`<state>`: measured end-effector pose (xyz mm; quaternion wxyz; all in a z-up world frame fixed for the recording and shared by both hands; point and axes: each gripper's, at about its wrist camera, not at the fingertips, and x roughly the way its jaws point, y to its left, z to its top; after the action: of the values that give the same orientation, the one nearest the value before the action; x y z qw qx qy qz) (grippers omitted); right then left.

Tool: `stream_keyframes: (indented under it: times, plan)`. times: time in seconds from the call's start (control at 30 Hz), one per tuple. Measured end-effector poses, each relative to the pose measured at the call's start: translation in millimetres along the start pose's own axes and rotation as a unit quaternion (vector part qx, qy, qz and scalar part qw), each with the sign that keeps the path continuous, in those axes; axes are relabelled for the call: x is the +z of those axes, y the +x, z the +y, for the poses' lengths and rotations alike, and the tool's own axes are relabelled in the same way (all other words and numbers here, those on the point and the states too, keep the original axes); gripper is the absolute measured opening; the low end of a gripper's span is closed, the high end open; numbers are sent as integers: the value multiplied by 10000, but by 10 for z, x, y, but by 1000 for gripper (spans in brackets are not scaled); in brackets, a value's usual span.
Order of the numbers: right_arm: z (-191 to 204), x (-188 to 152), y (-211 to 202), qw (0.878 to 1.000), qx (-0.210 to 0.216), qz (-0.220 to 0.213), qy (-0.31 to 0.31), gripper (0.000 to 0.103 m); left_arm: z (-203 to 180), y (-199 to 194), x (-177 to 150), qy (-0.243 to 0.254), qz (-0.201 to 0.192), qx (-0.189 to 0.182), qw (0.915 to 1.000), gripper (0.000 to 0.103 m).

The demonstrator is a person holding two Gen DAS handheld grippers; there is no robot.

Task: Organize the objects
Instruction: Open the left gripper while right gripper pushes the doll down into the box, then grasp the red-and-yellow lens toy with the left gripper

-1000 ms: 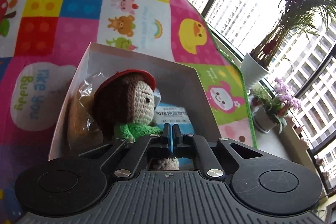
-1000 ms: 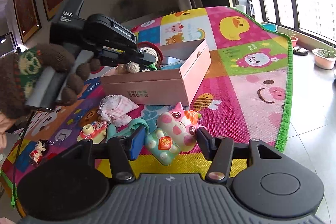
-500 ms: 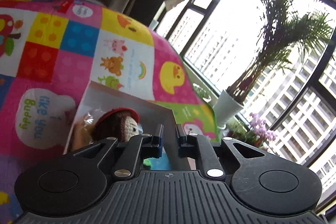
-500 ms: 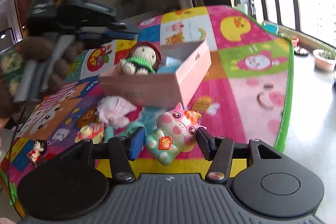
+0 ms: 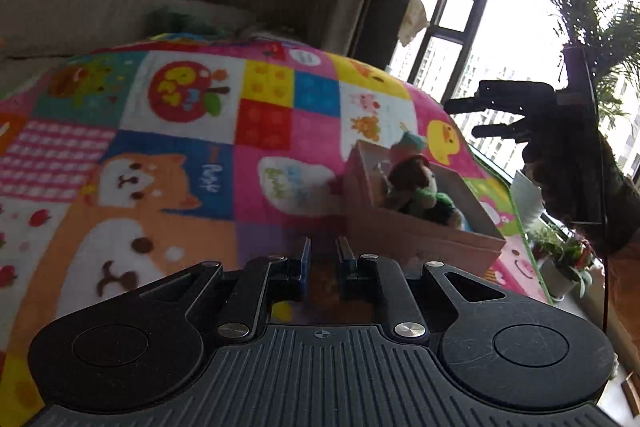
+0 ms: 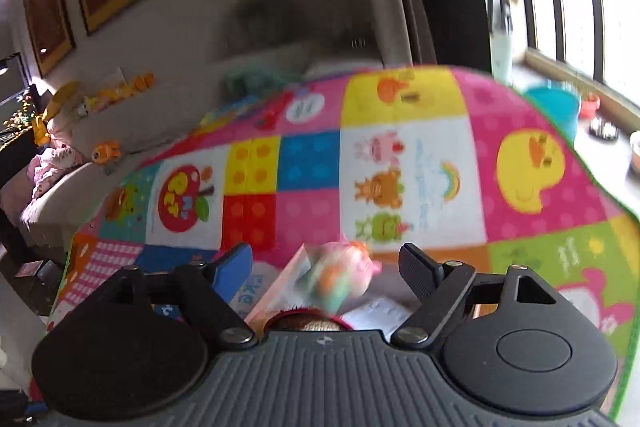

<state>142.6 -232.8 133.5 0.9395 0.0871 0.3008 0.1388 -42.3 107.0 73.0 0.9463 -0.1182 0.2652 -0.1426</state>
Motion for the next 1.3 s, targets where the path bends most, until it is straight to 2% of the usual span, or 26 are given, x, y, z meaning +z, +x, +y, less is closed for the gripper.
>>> stream_keyframes:
  times: [0.13, 0.3, 0.33, 0.37, 0.43, 0.5, 0.63, 0.67, 0.77, 0.8, 0.93, 0.97, 1.07, 1.1, 1.2, 1.3]
  plan:
    - [35, -235, 249, 9986, -14, 501, 142, 81, 306, -30, -215, -415, 83, -167, 9990, 14]
    - [53, -579, 727, 9887, -109, 1489, 146, 82, 323, 154, -356, -632, 129, -575, 9963, 14]
    - [39, -630, 775, 9874, -86, 1567, 209, 80, 317, 167, -370, -640, 120, -640, 9958, 14]
    - [55, -648, 756, 9891, -81, 1462, 148, 66, 314, 176, -374, -642, 111, -677, 9956, 14]
    - [110, -617, 670, 9902, -26, 1390, 93, 63, 322, 158, -395, -632, 82, -706, 9955, 14]
    - [170, -558, 473, 9955, -115, 945, -24, 63, 345, 134, -408, -652, 43, -683, 9955, 14]
    - [297, -487, 280, 9973, -640, 220, -272, 63, 325, 131, -423, -631, 47, -638, 9960, 14]
    - [305, -493, 317, 9966, -708, 255, -322, 63, 295, 141, -425, -565, 90, -591, 9966, 14]
    - [236, -589, 582, 9935, -633, 931, -174, 63, 198, 105, -447, -318, 213, -416, 9984, 14]
    - [218, -633, 619, 9932, -568, 1008, -139, 63, 192, 73, -457, -271, 239, -398, 9986, 14]
    - [208, -675, 349, 9971, -450, 617, -78, 66, 267, -118, -494, -309, 289, -295, 9987, 14]
    - [221, -688, 219, 9978, -473, 449, -154, 70, 293, -168, -505, -357, 295, -259, 9986, 14]
    - [300, -880, -248, 9955, -580, -54, -743, 81, 327, -284, -545, -497, 421, -316, 9974, 14]
    - [334, -971, -376, 9933, -623, -145, -958, 82, 314, -297, -564, -512, 521, -379, 9966, 14]
    - [387, -1343, -696, 9871, -621, -181, -1467, 84, 175, -302, -662, -354, 861, -505, 9944, 14]
    - [404, -1757, -901, 9836, -612, -27, -1698, 84, -41, -257, -747, -43, 1074, -477, 9931, 14]
